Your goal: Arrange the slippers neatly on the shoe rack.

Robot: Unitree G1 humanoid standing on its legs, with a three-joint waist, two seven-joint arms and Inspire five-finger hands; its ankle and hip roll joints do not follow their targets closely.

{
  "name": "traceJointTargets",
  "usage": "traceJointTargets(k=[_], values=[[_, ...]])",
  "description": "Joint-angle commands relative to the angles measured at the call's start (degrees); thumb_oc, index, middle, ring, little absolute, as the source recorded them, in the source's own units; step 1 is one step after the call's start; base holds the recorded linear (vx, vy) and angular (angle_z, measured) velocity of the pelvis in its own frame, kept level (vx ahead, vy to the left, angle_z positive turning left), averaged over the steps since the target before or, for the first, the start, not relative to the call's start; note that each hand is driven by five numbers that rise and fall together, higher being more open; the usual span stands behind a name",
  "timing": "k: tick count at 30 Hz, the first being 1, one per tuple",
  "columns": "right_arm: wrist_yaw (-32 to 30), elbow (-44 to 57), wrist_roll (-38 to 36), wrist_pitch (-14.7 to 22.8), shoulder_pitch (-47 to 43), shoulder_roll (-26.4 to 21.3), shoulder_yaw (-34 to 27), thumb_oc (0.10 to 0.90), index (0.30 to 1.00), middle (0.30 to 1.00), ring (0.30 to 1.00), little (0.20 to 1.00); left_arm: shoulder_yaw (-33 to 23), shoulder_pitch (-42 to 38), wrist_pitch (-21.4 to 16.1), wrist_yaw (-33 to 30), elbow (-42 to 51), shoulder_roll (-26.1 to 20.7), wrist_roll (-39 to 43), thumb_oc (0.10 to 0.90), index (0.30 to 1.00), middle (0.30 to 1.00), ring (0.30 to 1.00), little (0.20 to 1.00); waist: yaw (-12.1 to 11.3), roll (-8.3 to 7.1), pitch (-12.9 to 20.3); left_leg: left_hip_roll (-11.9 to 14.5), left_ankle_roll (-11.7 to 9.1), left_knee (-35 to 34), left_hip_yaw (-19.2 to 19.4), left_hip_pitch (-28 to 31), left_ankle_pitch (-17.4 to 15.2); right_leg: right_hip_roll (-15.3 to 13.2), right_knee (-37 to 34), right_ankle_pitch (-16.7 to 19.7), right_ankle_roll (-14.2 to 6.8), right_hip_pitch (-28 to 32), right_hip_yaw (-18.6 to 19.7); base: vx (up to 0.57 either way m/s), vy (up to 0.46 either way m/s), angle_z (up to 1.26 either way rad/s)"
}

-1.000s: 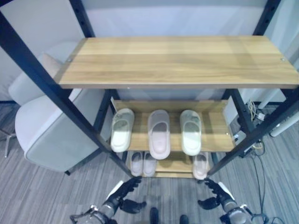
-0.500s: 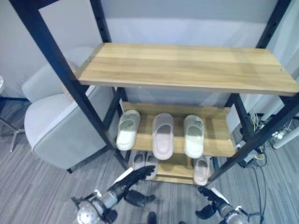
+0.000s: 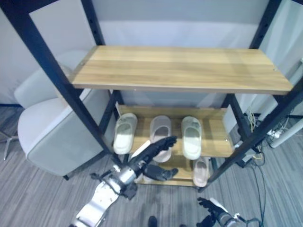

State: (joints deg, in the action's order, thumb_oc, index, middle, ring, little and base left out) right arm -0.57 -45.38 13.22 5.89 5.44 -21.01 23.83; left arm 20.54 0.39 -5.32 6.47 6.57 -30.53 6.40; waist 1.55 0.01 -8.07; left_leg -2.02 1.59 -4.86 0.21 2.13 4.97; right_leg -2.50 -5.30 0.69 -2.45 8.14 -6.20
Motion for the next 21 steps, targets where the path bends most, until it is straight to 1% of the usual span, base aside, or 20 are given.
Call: traceJointTargets(k=[1, 4, 5, 6, 9, 11, 15, 16, 17, 21], values=[[-1.7, 0.5, -1.7, 1.5, -1.2, -1.1, 0.2, 0.800, 0.900, 0.900, 0.900, 0.900, -3.2, -8.4, -5.8, -8.2, 0.5, 3.0, -6.0, 0.800, 0.900, 0.900, 0.900, 0.900, 0.0, -0.04, 0.6, 2.7, -1.9, -0.1, 0.8, 3.3, -6.7, -0.9, 1.2, -2.7, -3.3, -2.2, 1.1, 0.06, 0.010, -0.15], [-1.9, 2.4, -2.1, 2.0, 1.0, -1.7, -1.3, 0.800, 0.900, 0.900, 0.900, 0.900, -4.8, -13.4, -5.1, -13.9, -3.3, 1.7, -17.1, 0.800, 0.900, 0.900, 0.900, 0.900, 0.9, 0.00, 0.9, 2.6, -2.0, -0.1, 1.4, 3.2, -7.0, -0.9, 0.6, -2.2, -3.7, -2.5, 1.5, 0.07, 0.012, -0.15], [-2.5, 3.2, -2.5, 2.3, 1.6, -2.4, -2.2, 0.800, 0.900, 0.900, 0.900, 0.900, -5.0, -17.5, -4.2, -18.3, -7.0, 0.6, -23.5, 0.800, 0.900, 0.900, 0.900, 0.900, 1.7, 0.12, 0.8, 2.6, -2.1, -0.1, 2.0, 3.0, -7.1, -0.9, 0.5, -1.9, -3.9, -2.9, 2.2, 0.04, 0.014, -0.04], [-2.5, 3.3, -2.5, 2.2, 1.6, -2.4, -2.2, 0.800, 0.900, 0.900, 0.900, 0.900, -4.9, -17.7, -4.2, -18.5, -7.2, 0.6, -23.6, 0.800, 0.900, 0.900, 0.900, 0.900, 1.6, 0.13, 0.8, 2.6, -2.0, -0.1, 2.0, 3.0, -7.1, -0.9, 0.6, -1.9, -3.9, -2.9, 2.2, 0.04, 0.011, -0.08], [-3.3, 3.4, -2.7, 2.4, 1.7, -3.3, -3.2, 0.800, 0.900, 0.900, 0.900, 0.900, -4.7, -23.3, -1.7, -23.2, -11.8, -1.5, -32.7, 0.800, 0.900, 0.900, 0.900, 0.900, 2.8, 0.31, 0.2, 2.6, -2.1, -0.1, 2.7, 2.1, -7.0, -0.9, 0.6, -1.4, -4.2, -4.3, 2.9, -0.01, 0.010, -0.21], [-3.6, 3.8, -2.9, 2.5, 2.1, -3.4, -3.4, 0.800, 0.900, 0.900, 0.900, 0.900, -4.5, -25.7, -0.4, -25.3, -13.8, -2.3, -36.6, 0.800, 0.900, 0.900, 0.900, 0.900, 3.3, 0.41, 0.0, 2.6, -2.2, -0.1, 3.1, 1.4, -7.0, -0.9, 0.7, -1.2, -4.3, -5.1, 3.4, -0.02, 0.012, -0.09], [-4.6, 4.8, -4.6, 2.5, 1.8, -3.7, -4.6, 0.800, 0.900, 0.900, 0.900, 0.900, -3.6, -31.9, 3.1, -28.4, -18.7, -3.0, -40.3, 0.800, 0.900, 0.900, 0.900, 0.900, 4.7, 0.85, -0.7, 2.4, -2.2, -0.1, 3.9, -0.5, -7.3, -0.7, 0.7, -1.2, -4.5, -7.3, 4.3, -0.01, 0.018, -0.17], [-4.6, 4.9, -4.6, 2.5, 1.7, -3.7, -4.6, 0.800, 0.900, 0.900, 0.900, 0.900, -3.5, -32.1, 3.1, -28.4, -18.8, -3.0, -40.3, 0.800, 0.900, 0.900, 0.900, 0.900, 4.6, 0.81, -0.8, 2.4, -2.2, -0.1, 4.0, -0.8, -6.7, -0.7, 0.9, -0.8, -4.4, -7.8, 4.3, -0.03, 0.008, -0.15], [-4.7, 5.6, -4.8, 2.4, 1.3, -3.9, -4.5, 0.800, 0.900, 0.900, 0.900, 0.900, -3.2, -33.2, 3.6, -28.7, -19.7, -2.9, -40.4, 0.800, 0.900, 0.900, 0.900, 0.900, 4.9, 0.90, -1.1, 2.4, -2.2, -0.1, 4.1, -1.0, -7.2, -0.7, 0.8, -1.1, -4.5, -8.0, 4.5, -0.04, 0.003, -0.16], [-5.4, 5.1, -4.5, 2.1, -0.6, -3.7, -3.0, 0.800, 0.900, 0.900, 0.900, 0.900, -1.6, -37.8, 4.9, -29.7, -22.1, -1.8, -40.4, 0.800, 0.900, 0.900, 0.900, 0.900, 5.3, 1.22, -2.4, 2.1, -2.1, -0.1, 4.5, -4.1, -6.3, -0.7, 1.5, -0.7, -4.6, -11.5, 5.0, -0.05, 0.010, -0.11]])
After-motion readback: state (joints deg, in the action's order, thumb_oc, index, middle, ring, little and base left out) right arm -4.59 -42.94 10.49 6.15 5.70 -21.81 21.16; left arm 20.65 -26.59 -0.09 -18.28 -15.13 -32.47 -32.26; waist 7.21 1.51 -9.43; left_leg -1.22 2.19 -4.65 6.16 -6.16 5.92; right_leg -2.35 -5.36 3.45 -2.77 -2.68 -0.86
